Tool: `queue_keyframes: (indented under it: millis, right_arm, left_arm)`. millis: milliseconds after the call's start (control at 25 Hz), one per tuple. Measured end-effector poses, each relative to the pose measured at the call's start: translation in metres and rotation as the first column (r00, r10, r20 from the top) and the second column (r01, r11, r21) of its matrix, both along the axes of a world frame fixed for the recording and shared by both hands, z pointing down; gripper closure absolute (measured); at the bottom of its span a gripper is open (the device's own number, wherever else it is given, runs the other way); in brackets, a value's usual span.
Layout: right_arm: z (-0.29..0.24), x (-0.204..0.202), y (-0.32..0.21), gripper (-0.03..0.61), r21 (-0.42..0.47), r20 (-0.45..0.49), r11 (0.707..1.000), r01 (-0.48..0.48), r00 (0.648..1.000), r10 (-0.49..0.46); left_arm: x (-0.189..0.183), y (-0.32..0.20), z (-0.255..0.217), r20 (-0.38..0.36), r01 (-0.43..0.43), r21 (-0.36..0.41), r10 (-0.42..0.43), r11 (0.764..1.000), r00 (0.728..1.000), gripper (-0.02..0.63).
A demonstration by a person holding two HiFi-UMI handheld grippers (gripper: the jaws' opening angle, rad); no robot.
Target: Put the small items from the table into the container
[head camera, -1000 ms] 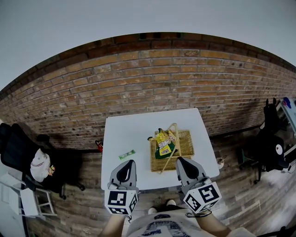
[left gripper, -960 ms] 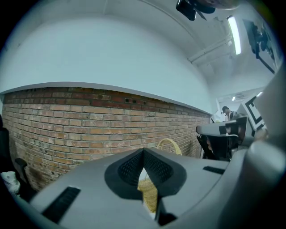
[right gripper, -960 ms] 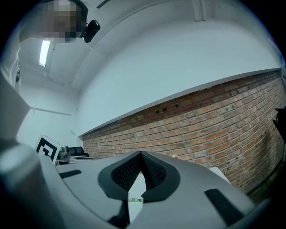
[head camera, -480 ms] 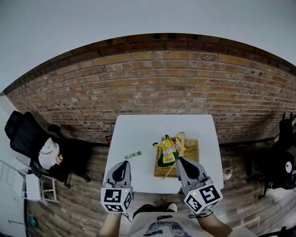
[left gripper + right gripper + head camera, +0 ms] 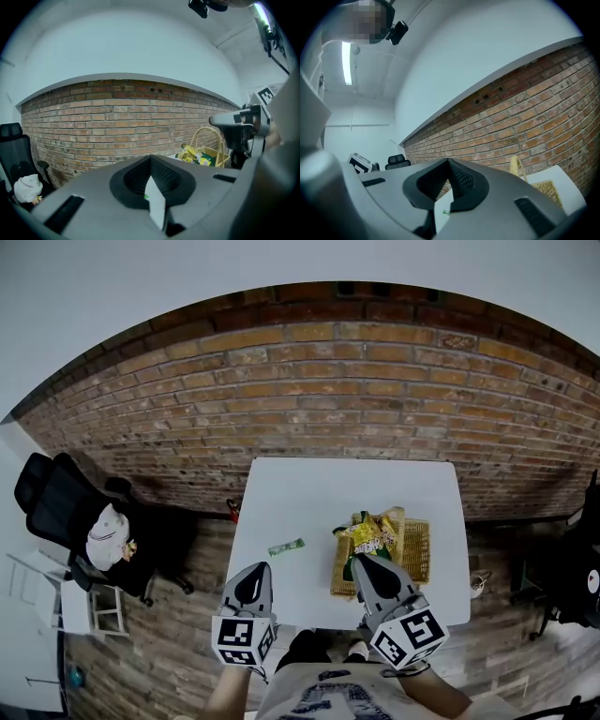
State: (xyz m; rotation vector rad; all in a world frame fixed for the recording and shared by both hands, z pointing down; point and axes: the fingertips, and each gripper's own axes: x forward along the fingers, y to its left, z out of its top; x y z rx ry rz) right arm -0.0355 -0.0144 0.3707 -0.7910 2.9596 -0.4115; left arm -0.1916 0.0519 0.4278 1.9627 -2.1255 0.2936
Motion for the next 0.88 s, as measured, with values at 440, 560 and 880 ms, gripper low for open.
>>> queue_keyframes:
  millis: [440, 560, 880]
  right_arm:
    - [0.023, -0.071, -0.022, 0.56, -0.034, -0.07, 0.99, -0.135, 0.989, 0.132]
    - [0.03, -0.08, -0.026, 0.56, -0.042, -0.085, 0.984, -0.175, 0.982, 0.171]
    - [0.045, -0.1, -0.029, 0.56, -0.065, -0.121, 0.967, -0.247, 0.964, 0.238]
  left_arm:
    - [-0.059, -0.05, 0.051, -0.029, -0.219, -0.088, 0.217, 0.972, 0.976, 0.565]
    - [-0.065, -0.062, 0.059, -0.039, -0.268, -0.097, 0.266, 0.958, 0.963, 0.563]
    - [-0.078, -0.079, 0.089, -0.117, -0.361, -0.142, 0.347, 0.922, 0.931, 0.526]
